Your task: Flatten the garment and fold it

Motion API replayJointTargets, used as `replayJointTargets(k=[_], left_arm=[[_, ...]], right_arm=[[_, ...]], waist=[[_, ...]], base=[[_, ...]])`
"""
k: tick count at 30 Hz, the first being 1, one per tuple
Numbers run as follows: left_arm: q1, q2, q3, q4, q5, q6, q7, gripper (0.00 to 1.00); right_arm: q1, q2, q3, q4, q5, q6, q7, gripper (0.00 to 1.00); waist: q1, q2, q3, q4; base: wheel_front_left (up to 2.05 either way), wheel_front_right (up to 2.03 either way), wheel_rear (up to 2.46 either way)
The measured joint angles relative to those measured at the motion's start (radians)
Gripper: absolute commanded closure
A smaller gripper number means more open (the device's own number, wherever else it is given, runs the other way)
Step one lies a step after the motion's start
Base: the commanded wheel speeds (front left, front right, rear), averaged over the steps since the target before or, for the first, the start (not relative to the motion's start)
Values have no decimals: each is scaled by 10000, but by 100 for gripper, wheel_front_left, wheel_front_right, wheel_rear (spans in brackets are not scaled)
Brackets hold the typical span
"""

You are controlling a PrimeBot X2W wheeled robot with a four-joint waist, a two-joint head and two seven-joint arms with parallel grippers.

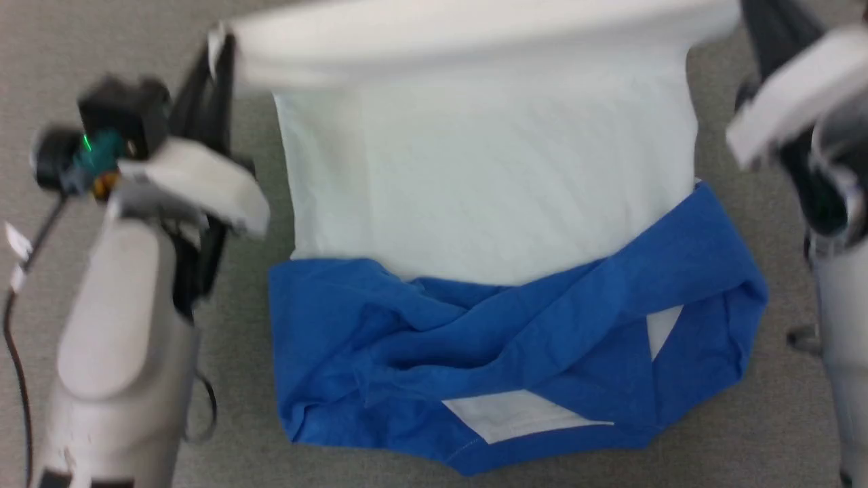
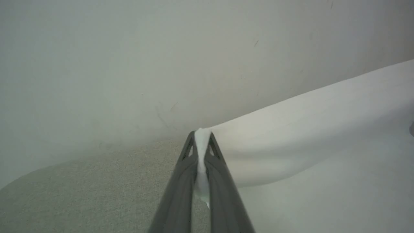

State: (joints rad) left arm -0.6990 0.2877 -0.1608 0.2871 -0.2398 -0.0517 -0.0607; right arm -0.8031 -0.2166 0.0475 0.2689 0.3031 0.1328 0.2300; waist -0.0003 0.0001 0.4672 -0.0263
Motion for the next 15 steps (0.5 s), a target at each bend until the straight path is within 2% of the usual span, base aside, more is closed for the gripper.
replayJointTargets(k=[8, 15], left_arm=[[3821, 123, -288, -1962, -936, -190, 1434, 100], [6029, 50, -704, -2646, -1931, -362, 2228, 100]], right_arm=[[4451, -267, -516, -2711, 209, 2, 1260, 100], [7205, 408, -1534, -4592, -140, 0, 2637, 100]], waist=[[-2, 0, -1494, 153], [-1, 0, -2477, 345]], base=[[0, 0, 0], [0, 0, 0]])
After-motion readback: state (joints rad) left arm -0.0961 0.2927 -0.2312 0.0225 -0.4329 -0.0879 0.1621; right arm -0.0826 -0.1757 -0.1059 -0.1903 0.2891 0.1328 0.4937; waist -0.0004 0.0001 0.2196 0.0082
